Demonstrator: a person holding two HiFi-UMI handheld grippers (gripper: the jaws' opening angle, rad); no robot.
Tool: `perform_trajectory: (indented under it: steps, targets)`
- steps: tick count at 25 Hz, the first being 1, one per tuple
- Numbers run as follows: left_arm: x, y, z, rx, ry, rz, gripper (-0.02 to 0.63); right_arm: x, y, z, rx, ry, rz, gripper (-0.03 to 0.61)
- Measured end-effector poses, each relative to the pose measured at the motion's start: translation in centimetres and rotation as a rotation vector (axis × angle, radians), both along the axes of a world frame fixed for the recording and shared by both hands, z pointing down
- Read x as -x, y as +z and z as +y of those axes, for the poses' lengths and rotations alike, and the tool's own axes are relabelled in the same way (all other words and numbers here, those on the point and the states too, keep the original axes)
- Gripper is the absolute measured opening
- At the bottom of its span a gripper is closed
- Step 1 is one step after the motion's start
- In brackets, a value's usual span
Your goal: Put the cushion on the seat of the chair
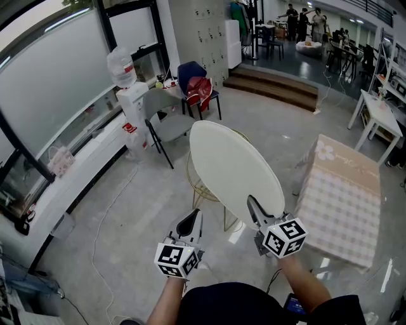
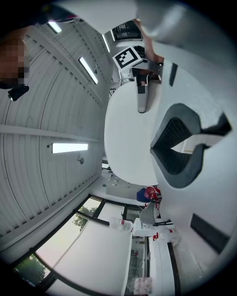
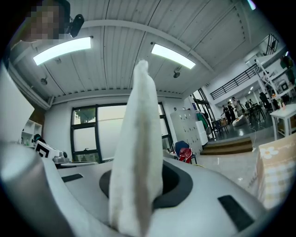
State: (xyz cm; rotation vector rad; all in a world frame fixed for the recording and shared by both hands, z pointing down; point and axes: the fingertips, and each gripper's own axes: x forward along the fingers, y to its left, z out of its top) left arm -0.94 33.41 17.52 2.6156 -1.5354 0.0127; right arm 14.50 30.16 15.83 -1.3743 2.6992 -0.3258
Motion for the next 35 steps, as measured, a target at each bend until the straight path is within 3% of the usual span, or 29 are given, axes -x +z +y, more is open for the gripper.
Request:
perform_trajectory:
  steps: [12, 35]
  targets:
    - [-1.1, 0.9, -1.9, 0.008, 0.009, -0.001, 0.005, -0.6, 1.0, -2.2, 0.015, -0.004, -0.002, 0.066]
    - [2.9, 1.2, -13.4, 0.030, 0.001, -0.011, 0.005, 3.6, 1.4, -14.0, 0.044, -0.006, -0.019, 0.067]
